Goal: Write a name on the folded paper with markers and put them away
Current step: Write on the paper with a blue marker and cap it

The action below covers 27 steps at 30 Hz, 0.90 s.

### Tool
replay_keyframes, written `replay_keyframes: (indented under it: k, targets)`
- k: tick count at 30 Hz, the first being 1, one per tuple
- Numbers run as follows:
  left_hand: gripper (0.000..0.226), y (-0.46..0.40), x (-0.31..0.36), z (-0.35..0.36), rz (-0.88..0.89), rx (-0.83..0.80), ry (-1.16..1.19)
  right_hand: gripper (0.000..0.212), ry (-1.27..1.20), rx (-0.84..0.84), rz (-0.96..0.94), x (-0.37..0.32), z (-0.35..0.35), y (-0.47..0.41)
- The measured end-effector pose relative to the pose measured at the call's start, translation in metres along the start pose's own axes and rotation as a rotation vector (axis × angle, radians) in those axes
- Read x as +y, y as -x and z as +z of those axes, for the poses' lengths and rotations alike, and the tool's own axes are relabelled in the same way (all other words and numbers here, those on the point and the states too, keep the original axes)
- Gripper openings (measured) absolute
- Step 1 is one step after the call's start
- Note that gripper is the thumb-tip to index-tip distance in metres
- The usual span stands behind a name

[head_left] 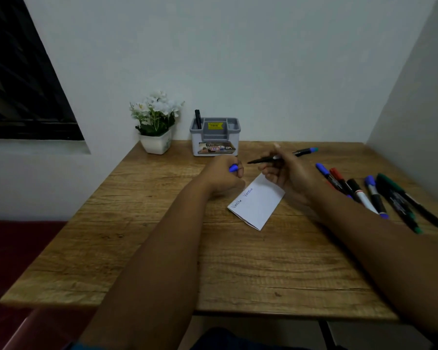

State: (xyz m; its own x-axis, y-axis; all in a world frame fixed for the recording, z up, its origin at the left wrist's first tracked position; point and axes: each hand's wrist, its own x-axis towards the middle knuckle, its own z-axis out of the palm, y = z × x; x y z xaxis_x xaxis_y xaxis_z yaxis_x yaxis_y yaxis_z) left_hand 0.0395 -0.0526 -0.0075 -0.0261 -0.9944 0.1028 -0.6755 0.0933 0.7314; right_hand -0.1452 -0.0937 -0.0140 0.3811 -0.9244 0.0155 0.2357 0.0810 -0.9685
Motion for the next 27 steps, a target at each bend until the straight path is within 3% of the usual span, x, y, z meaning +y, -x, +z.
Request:
replay_keyframes:
  k: [3, 10, 16, 18, 21, 22, 25, 27]
  targets:
    - [0.024, -0.001, 0.001, 0.002, 0.024, 0.026, 0.009, 0.033, -0.043, -0.051, -0.014, -0.002, 0.003, 0.004]
    - [0.023, -0.002, -0.002, 0.006, 0.040, 0.036, 0.019, 0.025, 0.126, -0.014, -0.035, 0.000, 0.009, 0.007]
    - [0.014, -0.006, -0.002, 0.005, 0.054, 0.040, 0.017, 0.017, 0.098, 0.036, -0.078, -0.001, 0.012, 0.010]
    - [0.006, -0.008, 0.000, 0.005, -0.018, 0.061, 0.286, 0.016, 0.022, 0.087, -0.101, -0.003, 0.009, 0.007]
    - [0.011, -0.012, 0.006, -0.001, -0.229, 0.039, 1.233, 0.013, -0.035, 0.096, -0.130, -0.003, 0.005, 0.007]
    - [0.015, -0.015, 0.004, -0.003, -0.265, 0.072, 1.443, 0.010, -0.007, 0.091, -0.155, -0.003, 0.005, 0.009]
    - [0.021, -0.018, 0.001, -0.006, -0.286, 0.133, 1.690, 0.003, 0.199, 0.047, -0.317, 0.000, 0.011, 0.017]
    - [0.031, -0.017, 0.002, -0.005, -0.283, 0.131, 1.763, 0.012, 0.332, 0.012, -0.413, 0.002, 0.017, 0.022]
